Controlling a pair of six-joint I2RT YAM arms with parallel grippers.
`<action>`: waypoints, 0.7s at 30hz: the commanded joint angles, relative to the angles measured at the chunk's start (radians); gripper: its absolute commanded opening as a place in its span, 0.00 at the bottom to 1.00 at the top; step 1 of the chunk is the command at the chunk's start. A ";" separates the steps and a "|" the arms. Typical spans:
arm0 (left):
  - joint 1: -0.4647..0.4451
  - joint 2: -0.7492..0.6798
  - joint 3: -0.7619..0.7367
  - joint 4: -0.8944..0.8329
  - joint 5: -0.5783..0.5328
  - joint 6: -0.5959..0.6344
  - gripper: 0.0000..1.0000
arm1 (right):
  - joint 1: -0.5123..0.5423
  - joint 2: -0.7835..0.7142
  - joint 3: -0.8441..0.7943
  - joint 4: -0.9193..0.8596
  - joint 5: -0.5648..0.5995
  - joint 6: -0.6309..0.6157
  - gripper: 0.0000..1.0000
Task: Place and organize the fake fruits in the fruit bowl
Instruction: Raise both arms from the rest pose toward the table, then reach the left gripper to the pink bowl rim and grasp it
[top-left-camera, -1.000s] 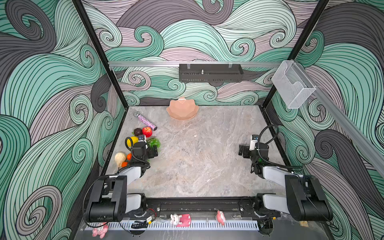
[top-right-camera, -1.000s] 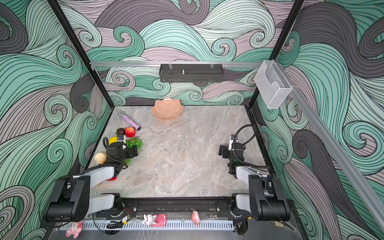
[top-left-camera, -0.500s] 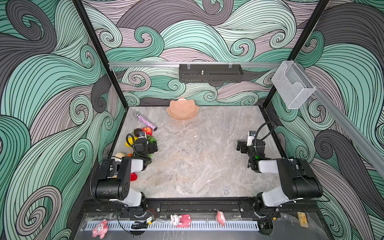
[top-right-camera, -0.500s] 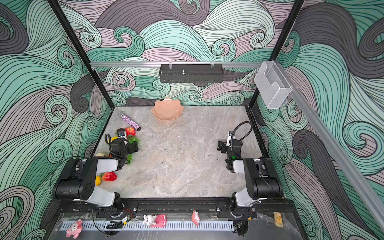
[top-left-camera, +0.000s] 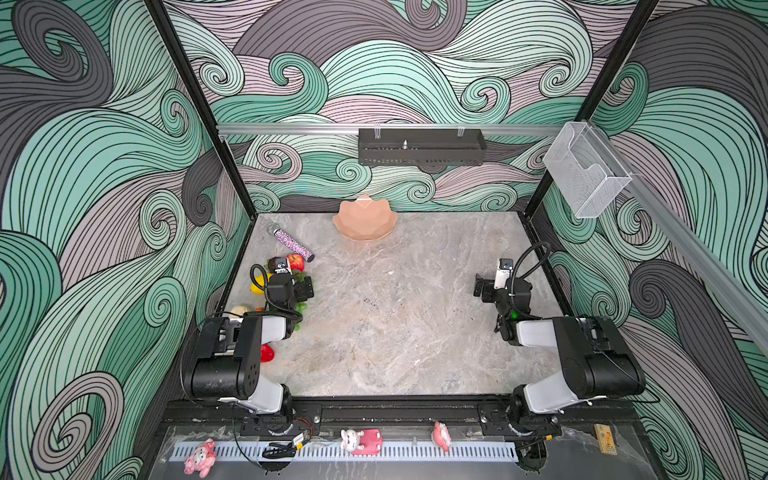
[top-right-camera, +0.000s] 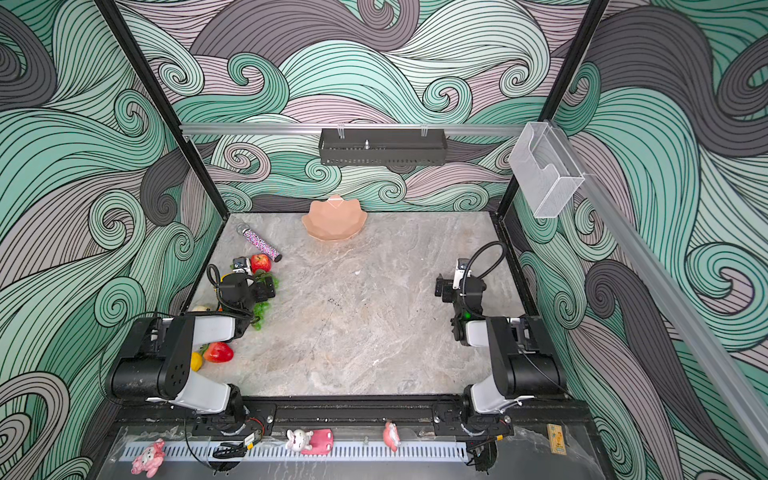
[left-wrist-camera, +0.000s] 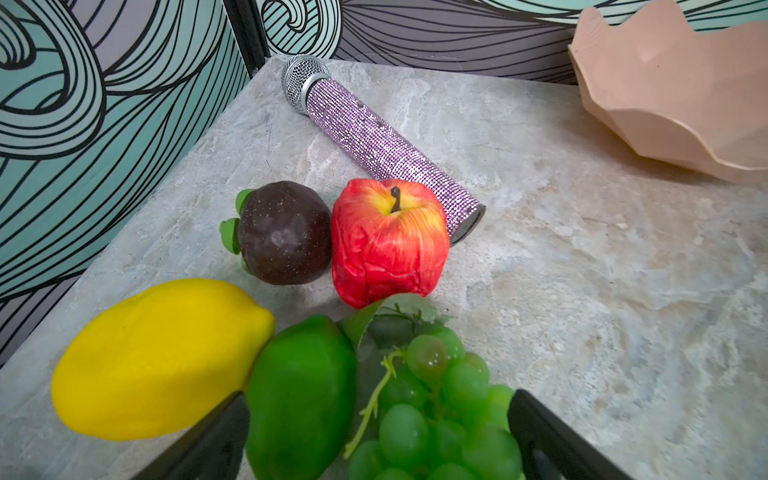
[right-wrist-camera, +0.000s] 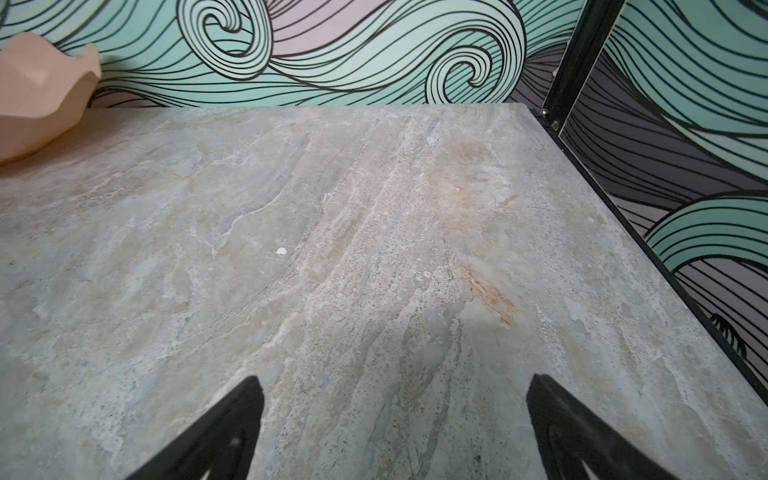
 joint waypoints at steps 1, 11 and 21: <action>0.005 -0.091 -0.018 0.024 0.034 0.033 0.99 | 0.038 -0.083 -0.060 0.096 -0.035 -0.068 1.00; -0.195 -0.497 0.020 -0.289 -0.243 0.047 0.99 | 0.180 -0.506 -0.119 -0.183 0.044 -0.113 1.00; -0.216 -0.565 0.229 -0.603 -0.129 -0.420 0.99 | 0.198 -0.919 0.011 -0.710 -0.009 0.350 1.00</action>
